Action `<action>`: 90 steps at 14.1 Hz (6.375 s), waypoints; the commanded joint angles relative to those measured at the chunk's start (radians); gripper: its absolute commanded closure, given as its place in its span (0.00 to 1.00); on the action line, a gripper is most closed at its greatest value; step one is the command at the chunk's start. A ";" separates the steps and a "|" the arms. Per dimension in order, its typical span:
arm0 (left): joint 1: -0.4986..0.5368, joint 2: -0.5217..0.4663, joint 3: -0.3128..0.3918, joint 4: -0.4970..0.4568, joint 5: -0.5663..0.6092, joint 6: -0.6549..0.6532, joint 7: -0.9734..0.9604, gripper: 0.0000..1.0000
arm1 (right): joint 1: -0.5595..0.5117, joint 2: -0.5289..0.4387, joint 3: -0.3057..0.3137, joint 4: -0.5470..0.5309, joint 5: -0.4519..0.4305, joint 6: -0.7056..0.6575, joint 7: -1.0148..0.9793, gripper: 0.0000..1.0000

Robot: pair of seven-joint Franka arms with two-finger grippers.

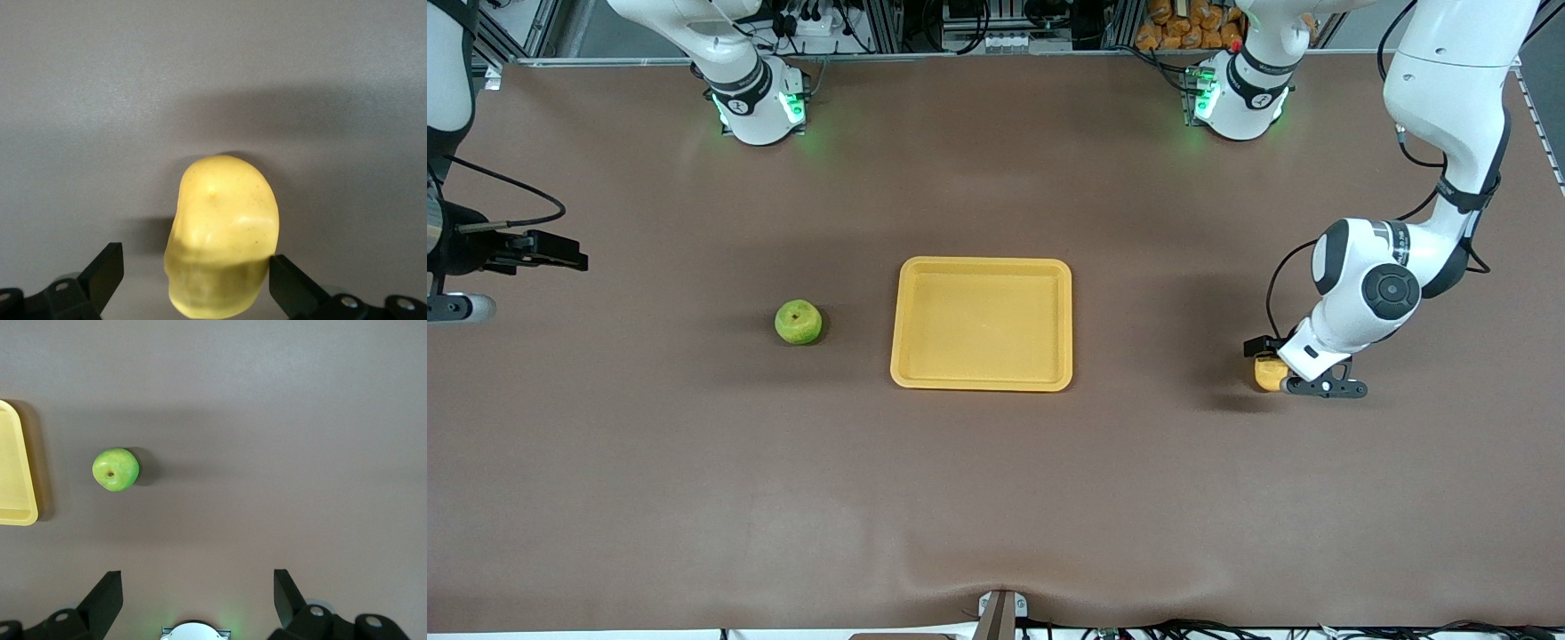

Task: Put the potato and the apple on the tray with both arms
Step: 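Close the left gripper on the potato while the right gripper reaches the apple, then carry the potato onto the tray while the right gripper grasps the apple, then release the potato on the tray and withdraw the left gripper, then carry the green apple onto the tray with the right gripper and release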

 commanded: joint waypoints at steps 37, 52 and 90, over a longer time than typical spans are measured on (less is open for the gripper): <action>-0.542 0.010 -0.009 0.254 0.040 -0.246 -0.884 1.00 | 0.252 0.125 0.009 -0.467 0.119 0.595 0.253 0.00; -0.726 0.301 -0.009 0.547 0.040 -0.246 -1.079 0.73 | 0.360 0.171 0.008 -0.610 0.114 0.826 0.365 0.00; -0.077 -0.478 0.024 0.394 -0.131 -0.858 -0.101 0.00 | 0.604 0.225 0.022 -0.345 0.203 0.661 0.777 1.00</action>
